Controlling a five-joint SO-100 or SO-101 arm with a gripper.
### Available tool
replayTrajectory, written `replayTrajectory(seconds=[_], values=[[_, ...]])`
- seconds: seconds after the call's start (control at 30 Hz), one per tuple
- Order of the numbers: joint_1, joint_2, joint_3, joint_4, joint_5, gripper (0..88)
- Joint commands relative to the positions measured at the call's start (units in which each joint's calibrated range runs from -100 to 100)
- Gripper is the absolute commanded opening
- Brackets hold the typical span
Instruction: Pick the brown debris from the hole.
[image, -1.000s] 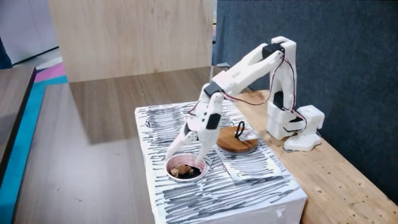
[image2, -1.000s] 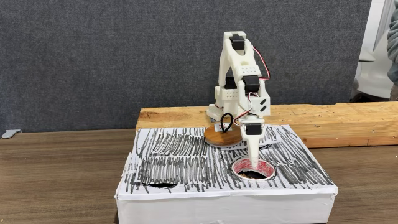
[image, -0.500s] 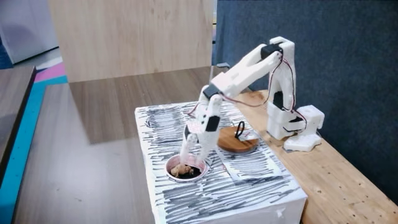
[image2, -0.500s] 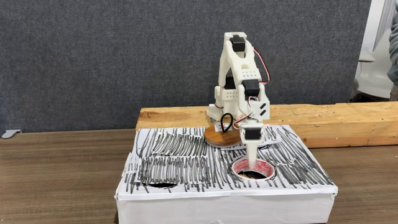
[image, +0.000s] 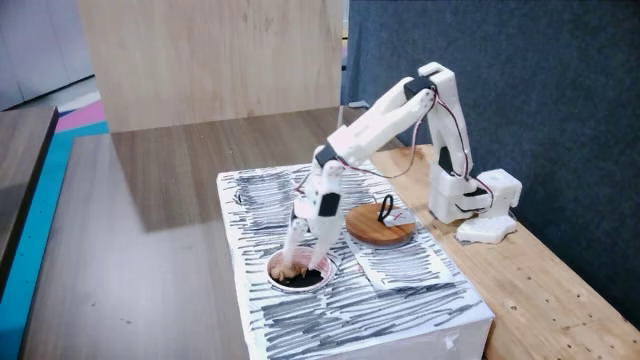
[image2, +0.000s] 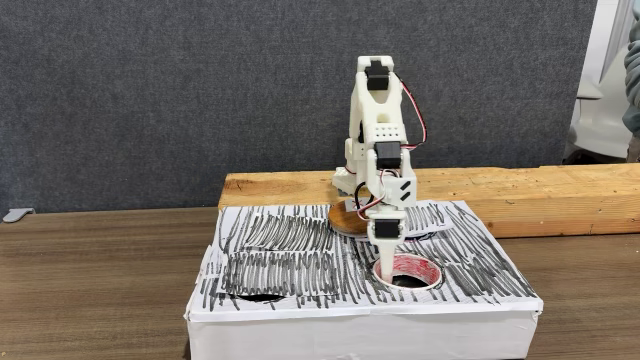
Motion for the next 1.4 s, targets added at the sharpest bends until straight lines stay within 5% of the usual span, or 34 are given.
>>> replayTrajectory(seconds=[0.0, 0.17, 0.67, 1.37], values=[[3.07, -0.45, -1.11, 0.04, -0.04, 24.2], [3.21, -0.37, -1.11, 0.04, 0.01, 31.0], [-5.78, 0.72, -3.98, 0.04, 0.01, 31.1], [-5.12, 14.21, -15.78, 0.88, 0.01, 31.0]])
